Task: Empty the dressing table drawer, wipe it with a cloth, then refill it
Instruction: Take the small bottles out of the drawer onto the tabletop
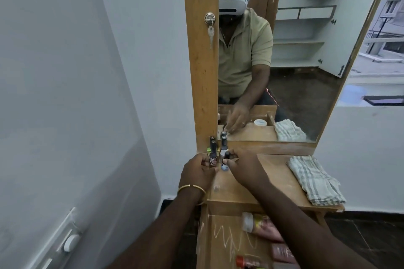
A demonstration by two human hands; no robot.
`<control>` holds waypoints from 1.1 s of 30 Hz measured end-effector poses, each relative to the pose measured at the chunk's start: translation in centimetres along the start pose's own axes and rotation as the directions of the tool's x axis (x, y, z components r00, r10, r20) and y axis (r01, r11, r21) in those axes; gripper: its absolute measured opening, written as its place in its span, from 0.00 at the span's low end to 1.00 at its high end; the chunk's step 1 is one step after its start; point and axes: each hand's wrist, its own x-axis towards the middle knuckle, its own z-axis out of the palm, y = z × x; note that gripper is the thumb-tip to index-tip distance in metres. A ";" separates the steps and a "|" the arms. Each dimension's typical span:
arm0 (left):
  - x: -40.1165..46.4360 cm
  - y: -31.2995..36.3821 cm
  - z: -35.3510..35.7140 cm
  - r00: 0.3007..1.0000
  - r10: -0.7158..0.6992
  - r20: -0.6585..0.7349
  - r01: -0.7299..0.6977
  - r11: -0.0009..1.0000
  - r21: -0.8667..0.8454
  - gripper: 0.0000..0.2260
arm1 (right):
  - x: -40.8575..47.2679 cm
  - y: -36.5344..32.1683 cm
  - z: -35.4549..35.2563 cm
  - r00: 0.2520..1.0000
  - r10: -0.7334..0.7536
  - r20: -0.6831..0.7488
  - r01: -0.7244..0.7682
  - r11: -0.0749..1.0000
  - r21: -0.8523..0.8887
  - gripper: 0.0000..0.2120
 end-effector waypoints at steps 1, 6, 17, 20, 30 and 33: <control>0.2 0.0 0.1 1.000 -0.006 -0.001 0.006 1.000 -0.011 0.08 | 0.3 0.2 0.2 1.000 0.000 0.003 0.000 1.000 -0.012 0.07; 0.7 -0.1 0.5 1.000 -0.023 0.003 0.023 0.998 -0.056 0.11 | 0.9 0.5 0.9 1.000 -0.001 0.009 0.002 0.999 -0.034 0.08; 1.0 0.5 0.3 0.998 -0.060 -0.036 0.059 0.997 -0.044 0.13 | 0.9 0.1 1.6 0.996 0.061 -0.065 -0.054 0.994 0.100 0.13; 0.9 1.0 0.0 0.997 -0.074 -0.031 0.073 0.997 -0.014 0.14 | 0.6 -0.1 1.6 0.994 0.081 -0.071 -0.073 0.991 0.111 0.15; -2.2 2.5 -2.9 0.999 0.052 -0.002 -0.052 0.992 0.116 0.18 | -1.9 -1.4 -0.2 0.996 0.070 -0.061 -0.067 0.996 0.056 0.20; -4.1 3.2 -4.0 0.995 0.093 0.019 -0.095 0.991 0.099 0.16 | -3.6 -2.2 -1.4 0.998 0.046 -0.044 -0.045 0.998 0.033 0.20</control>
